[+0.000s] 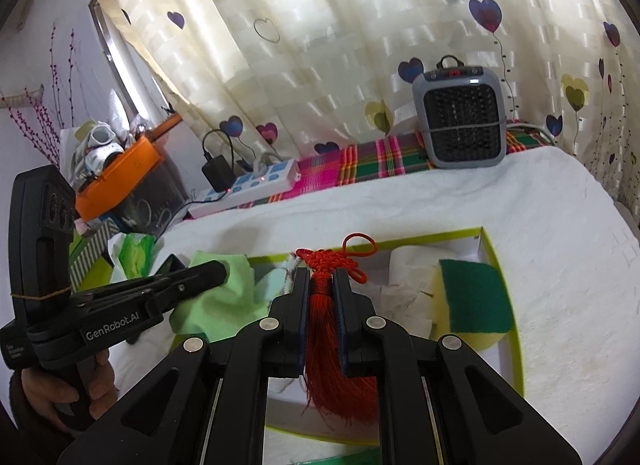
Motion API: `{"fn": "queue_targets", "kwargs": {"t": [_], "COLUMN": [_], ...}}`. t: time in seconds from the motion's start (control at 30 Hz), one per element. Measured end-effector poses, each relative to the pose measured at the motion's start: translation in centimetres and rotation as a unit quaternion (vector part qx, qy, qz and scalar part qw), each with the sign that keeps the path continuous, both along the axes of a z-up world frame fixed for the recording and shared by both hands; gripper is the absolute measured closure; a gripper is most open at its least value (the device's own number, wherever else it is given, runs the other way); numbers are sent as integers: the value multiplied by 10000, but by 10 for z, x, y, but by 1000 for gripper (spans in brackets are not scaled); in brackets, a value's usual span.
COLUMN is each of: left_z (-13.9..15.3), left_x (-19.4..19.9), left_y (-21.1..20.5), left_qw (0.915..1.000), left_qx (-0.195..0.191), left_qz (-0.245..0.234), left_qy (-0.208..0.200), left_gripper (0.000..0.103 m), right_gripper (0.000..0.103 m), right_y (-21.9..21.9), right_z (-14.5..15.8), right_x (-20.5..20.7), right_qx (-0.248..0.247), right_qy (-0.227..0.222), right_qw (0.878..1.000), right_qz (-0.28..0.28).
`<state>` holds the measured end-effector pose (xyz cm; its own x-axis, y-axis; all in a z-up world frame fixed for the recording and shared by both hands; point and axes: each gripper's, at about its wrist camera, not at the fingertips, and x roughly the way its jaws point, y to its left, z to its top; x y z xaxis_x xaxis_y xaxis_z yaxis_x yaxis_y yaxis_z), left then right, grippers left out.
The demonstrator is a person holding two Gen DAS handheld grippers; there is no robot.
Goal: Organize soft objects
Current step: 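Carry the tassel and cloth over the box with both grippers, then lower the tassel and cloth into the box and open both grippers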
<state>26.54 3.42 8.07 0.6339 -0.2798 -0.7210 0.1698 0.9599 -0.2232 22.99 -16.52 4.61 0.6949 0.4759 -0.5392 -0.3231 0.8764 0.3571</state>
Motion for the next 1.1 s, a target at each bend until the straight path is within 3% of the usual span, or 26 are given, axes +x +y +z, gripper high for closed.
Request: {"fn": "queue_targets", "kwargs": {"t": [0.5,1.1], "left_z": [-20,-27], "left_x": [1,1], "left_y": [2,4], "left_qw": [9998,9996], "left_qx": [119,231], "left_qz": [38,57], "left_qy": [171,170], "left_gripper": [101,97], "right_gripper": [91,91], "right_y": [4,7], "right_z": [-22,-29], "right_x": [8,6], "right_qx": [-242,-653], "right_qy": [291,225], "right_qw": [9993,9975], "right_qz": [-32,-143]}}
